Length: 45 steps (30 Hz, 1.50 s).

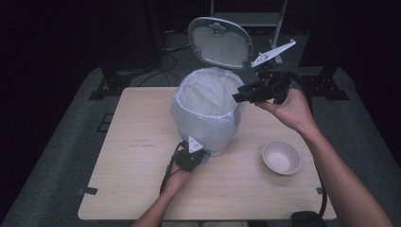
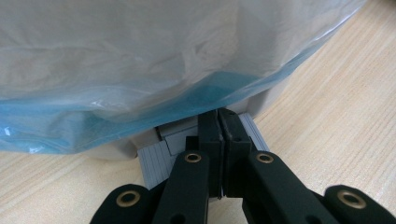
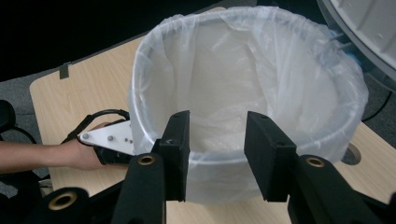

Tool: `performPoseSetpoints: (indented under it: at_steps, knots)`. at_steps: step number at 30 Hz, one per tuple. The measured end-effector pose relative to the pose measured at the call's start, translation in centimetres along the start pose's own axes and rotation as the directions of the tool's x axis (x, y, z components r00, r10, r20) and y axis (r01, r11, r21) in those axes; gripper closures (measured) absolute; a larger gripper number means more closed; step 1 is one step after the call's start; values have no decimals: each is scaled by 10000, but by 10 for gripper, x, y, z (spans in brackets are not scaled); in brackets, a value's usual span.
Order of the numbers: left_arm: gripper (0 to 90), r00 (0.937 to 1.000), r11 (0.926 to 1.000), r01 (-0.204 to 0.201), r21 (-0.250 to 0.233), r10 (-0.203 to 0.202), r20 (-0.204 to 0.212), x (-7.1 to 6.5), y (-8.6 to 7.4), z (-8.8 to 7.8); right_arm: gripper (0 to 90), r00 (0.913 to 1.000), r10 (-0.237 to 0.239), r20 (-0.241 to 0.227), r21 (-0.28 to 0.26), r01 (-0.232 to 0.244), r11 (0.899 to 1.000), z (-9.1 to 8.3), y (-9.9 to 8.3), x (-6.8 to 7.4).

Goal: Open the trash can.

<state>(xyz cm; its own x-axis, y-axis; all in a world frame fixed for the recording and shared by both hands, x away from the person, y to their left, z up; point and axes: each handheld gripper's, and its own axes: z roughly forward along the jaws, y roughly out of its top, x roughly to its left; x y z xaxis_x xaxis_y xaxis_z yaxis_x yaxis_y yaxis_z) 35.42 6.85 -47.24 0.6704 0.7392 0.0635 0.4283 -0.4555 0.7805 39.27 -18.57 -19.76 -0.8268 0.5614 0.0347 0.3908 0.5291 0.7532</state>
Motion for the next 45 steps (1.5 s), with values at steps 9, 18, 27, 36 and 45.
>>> performPoseSetpoints:
  at_steps: [9,18,27,36,45]
  knots:
    - [894,10000,10000,3,-3,-3,-10,0,0,0,574,9996,288,-40,-165,-289,9994,-10,-19,-7]
    - [894,10000,10000,-2,3,2,-3,0,0,0,558,9986,515,-105,-260,-517,9983,-15,-42,-11]
    - [893,10000,10000,49,-16,-49,3,0,0,0,548,9973,729,-108,-296,-732,9969,-18,-62,-14]
    - [893,10000,10000,85,5,-85,22,0,0,0,540,9949,1000,-100,-265,-1002,9946,-20,-86,-18]
    - [893,9999,9999,150,-26,-150,23,0,-1,0,529,9919,1271,-60,-322,-1272,9914,-20,-109,-20]
